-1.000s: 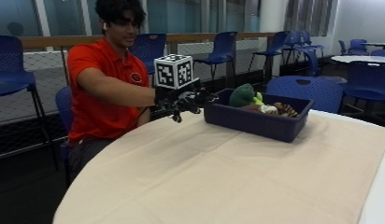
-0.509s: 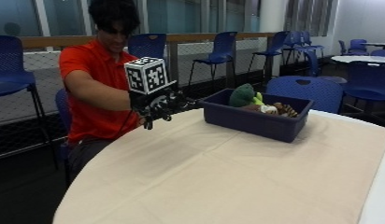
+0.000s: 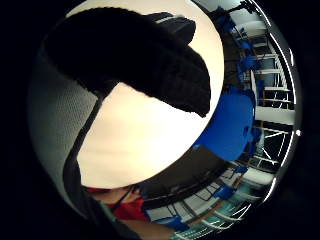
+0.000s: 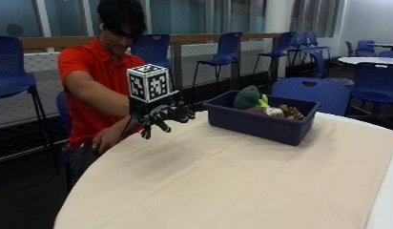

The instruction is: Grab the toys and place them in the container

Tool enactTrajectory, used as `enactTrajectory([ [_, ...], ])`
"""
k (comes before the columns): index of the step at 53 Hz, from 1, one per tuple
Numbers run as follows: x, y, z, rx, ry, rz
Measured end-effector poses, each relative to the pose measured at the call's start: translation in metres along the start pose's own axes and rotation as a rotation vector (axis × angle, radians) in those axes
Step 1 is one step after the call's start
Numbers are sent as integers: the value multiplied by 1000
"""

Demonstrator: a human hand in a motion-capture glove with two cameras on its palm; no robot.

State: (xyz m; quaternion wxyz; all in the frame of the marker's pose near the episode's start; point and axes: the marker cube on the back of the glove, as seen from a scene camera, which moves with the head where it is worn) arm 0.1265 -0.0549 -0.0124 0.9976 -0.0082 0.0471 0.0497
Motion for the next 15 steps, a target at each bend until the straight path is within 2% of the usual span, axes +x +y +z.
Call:
enactTrajectory([
  [15, 16, 8, -9, 5, -12, 50],
])
